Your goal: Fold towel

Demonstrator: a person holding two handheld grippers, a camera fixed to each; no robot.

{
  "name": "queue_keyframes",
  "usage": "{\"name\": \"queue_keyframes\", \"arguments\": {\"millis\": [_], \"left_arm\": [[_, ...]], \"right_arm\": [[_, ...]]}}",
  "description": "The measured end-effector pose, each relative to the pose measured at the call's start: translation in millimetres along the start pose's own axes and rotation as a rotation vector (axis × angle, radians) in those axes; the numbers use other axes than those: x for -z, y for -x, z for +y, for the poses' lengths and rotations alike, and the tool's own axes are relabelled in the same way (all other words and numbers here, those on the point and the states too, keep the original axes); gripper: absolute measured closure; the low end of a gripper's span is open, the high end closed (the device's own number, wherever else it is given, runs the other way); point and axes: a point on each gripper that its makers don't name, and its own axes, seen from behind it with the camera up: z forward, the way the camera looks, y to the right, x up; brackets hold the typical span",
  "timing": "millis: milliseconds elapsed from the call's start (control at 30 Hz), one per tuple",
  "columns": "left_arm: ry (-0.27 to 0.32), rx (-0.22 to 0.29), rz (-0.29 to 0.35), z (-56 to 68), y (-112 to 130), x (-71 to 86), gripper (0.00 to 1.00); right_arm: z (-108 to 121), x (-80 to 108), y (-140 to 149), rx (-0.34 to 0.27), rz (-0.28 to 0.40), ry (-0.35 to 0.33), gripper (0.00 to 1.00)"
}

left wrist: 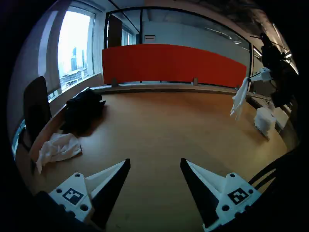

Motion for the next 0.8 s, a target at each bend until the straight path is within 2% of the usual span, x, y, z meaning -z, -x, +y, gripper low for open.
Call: {"name": "queue_keyframes", "arguments": {"millis": [567,800], "left_arm": [[-0.013,-0.009,-0.006,-0.8,-4,-4.9,0.04],[-0.017,-0.008,-0.007,-0.3,-6,-5.0,0.04]], "right_arm": [[58,20.7,19,-0.021,-0.028,0.058,0.96],[84,30.5,29,-0.051,-0.038,0.09,0.96]]}}
